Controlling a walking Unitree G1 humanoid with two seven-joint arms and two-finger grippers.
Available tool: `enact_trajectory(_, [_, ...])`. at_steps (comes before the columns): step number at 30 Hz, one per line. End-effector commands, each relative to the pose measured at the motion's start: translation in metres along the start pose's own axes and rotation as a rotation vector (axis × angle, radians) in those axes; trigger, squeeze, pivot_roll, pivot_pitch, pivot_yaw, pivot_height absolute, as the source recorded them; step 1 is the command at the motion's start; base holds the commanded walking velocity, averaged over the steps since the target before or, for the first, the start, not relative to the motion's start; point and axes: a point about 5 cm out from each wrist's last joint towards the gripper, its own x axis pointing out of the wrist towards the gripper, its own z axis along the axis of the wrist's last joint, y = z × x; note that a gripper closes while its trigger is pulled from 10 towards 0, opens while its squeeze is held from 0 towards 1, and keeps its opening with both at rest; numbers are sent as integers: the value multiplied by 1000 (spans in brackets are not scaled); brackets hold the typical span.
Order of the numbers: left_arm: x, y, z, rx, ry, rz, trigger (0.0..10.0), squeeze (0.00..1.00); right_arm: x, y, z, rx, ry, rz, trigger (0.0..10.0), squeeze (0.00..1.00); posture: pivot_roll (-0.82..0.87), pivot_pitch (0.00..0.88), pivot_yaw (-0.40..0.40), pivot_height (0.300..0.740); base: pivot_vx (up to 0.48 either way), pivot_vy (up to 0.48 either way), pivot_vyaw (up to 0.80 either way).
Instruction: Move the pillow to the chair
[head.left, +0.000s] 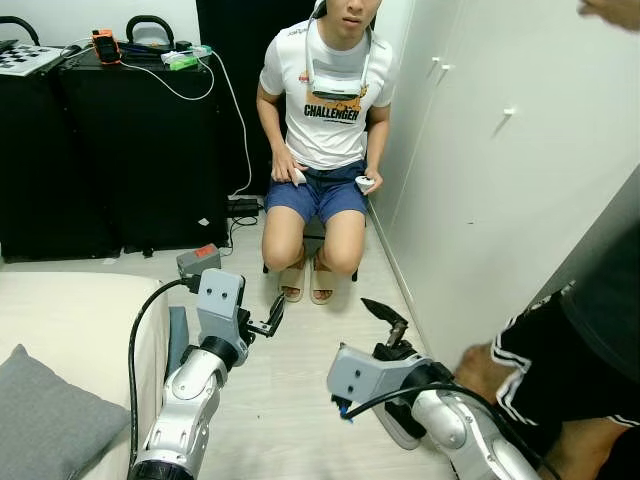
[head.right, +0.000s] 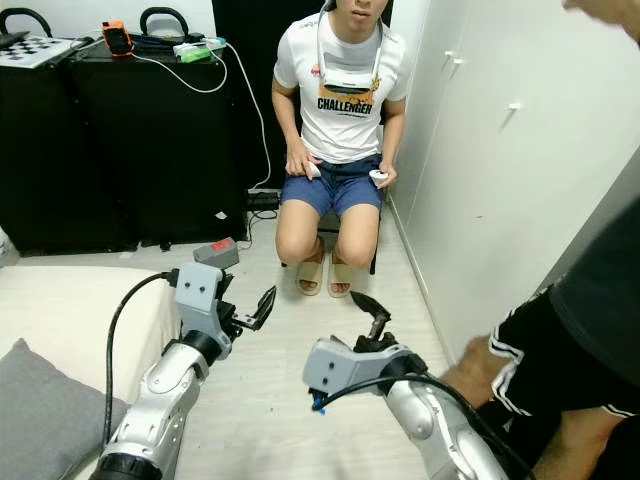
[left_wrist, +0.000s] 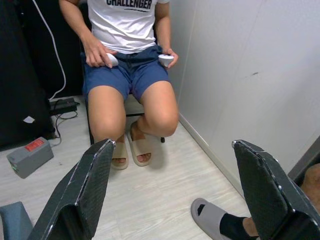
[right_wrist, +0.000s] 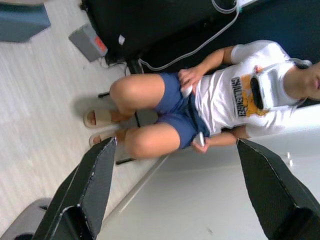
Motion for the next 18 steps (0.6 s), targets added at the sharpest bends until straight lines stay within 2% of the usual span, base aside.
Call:
enact_trajectory(1, [0, -1, 0, -11, 7, -9, 10000, 0, -4, 2, 6, 98, -33, -77, 10000, 0, -53, 38, -48, 740, 0, 0, 0])
enact_trajectory(5, [0, -1, 0, -11, 10, -13, 10000, 0, -4, 3, 7, 116, -36, -98, 10000, 0, -51, 41, -39, 740, 0, 0, 0])
enact_trajectory(7, [0, -2, 0, -11, 12, -18, 10000, 0, -1, 5, 11, 61, -49, -40, 10000, 0, -50, 42, -36, 740, 0, 0, 0])
enact_trajectory(12, [0, -2, -1, -10, 14, -20, 10000, 0, 1, 8, 12, 58, -49, -5, 10000, 0, -45, 42, -36, 740, 0, 0, 0])
enact_trajectory(14, [0, -1, -1, -10, 16, -22, 10000, 0, 4, 13, 11, 111, -23, 51, 10000, 0, -45, 39, -37, 740, 0, 0, 0])
enact_trajectory(16, [0, -1, -1, -10, 16, -22, 10000, 0, 4, 13, 11, 111, -23, 51, 10000, 0, -45, 39, -37, 740, 0, 0, 0])
enact_trajectory(18, [-1, -2, -1, -12, 19, -23, 10000, 0, 7, 17, 9, 168, -2, 95, 10000, 0, -44, 39, -40, 740, 0, 0, 0])
